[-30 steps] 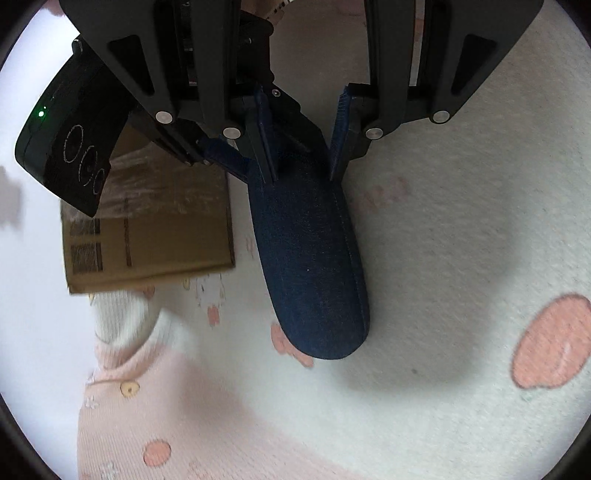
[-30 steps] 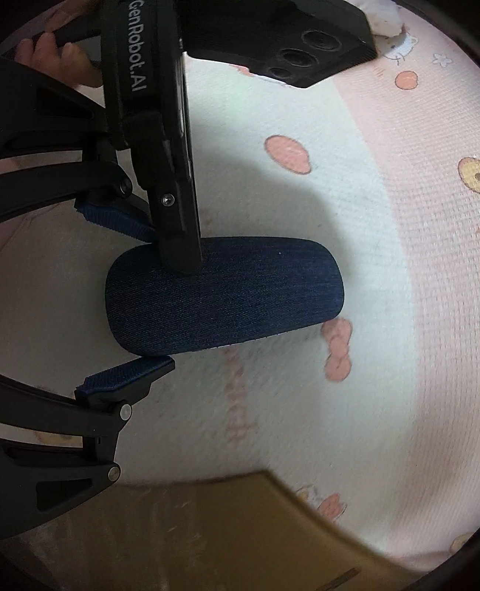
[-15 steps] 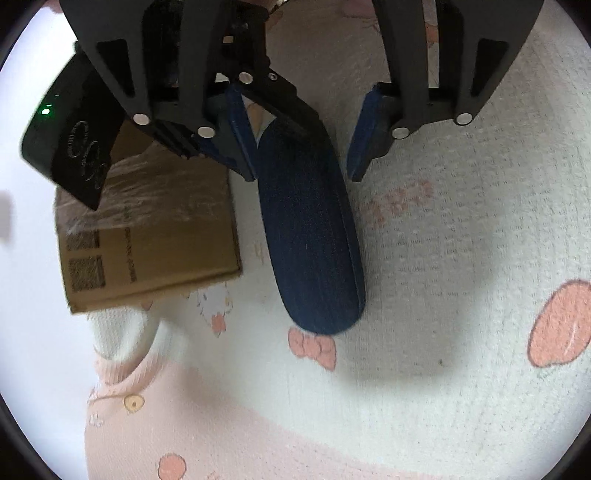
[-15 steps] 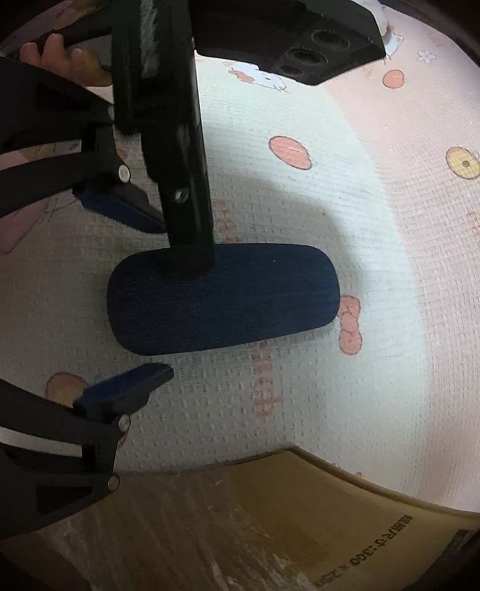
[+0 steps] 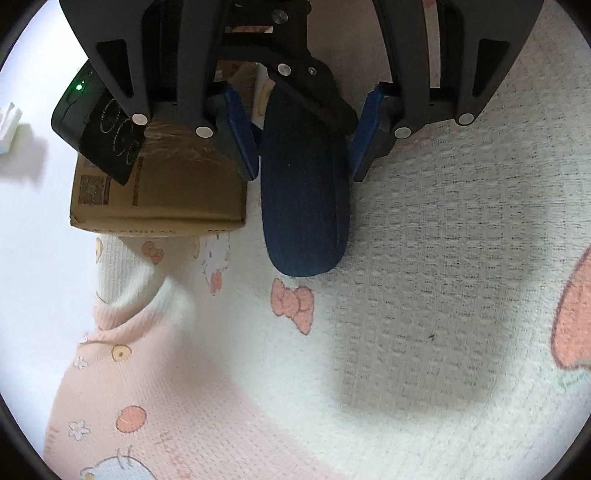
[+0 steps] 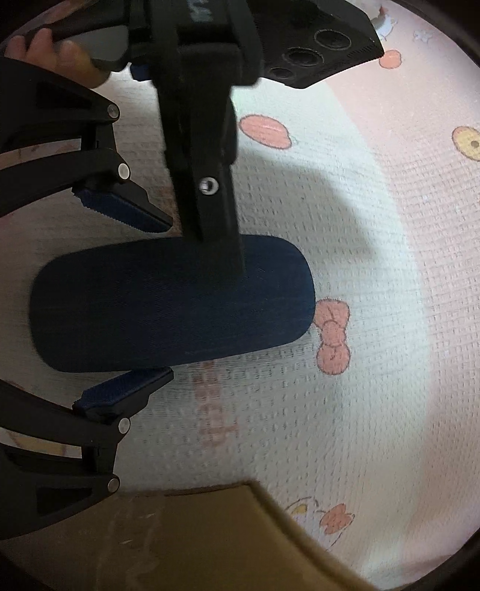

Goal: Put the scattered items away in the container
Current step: 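Lift the navy case with the left gripper and carry it to the box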

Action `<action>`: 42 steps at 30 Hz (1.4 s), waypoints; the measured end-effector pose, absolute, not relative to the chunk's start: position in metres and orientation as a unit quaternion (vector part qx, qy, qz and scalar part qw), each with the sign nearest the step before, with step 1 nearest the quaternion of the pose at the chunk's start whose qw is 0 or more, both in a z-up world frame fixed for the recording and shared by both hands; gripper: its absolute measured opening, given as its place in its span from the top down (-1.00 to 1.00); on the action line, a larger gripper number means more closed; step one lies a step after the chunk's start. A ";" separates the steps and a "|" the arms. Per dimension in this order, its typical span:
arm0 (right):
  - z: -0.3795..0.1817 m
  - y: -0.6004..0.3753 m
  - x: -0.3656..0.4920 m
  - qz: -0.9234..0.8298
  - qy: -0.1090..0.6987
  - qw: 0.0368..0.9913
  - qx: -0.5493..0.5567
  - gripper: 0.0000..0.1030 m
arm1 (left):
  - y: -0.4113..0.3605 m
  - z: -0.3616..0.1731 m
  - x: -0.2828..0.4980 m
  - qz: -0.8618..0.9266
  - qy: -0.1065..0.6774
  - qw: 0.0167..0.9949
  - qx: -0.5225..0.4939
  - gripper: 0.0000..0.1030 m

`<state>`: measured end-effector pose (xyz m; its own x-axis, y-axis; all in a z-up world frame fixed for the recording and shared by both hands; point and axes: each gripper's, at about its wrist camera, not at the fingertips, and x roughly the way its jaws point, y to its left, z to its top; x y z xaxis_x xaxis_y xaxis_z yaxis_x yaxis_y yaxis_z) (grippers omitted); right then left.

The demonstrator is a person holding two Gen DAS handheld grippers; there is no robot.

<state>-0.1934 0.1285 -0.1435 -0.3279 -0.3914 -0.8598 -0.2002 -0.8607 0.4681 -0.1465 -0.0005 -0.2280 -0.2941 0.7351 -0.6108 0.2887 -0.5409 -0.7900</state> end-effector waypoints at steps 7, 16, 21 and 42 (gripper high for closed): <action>-0.143 0.124 -0.191 -0.790 -0.248 0.067 0.557 -0.36 | -0.003 -0.235 -0.141 0.662 -0.463 0.172 -0.563 0.12; -0.122 0.132 -0.176 -0.810 -0.253 0.066 0.526 -0.18 | 0.000 -0.199 -0.132 0.691 -0.444 0.196 -0.535 0.17; -0.079 0.150 -0.163 -0.838 -0.250 0.056 0.482 -0.18 | 0.002 -0.150 -0.130 0.713 -0.445 0.224 -0.493 0.21; 0.049 0.281 -0.105 -0.898 -0.265 0.007 0.350 -0.18 | 0.085 0.012 -0.169 0.766 -0.358 0.342 -0.410 0.25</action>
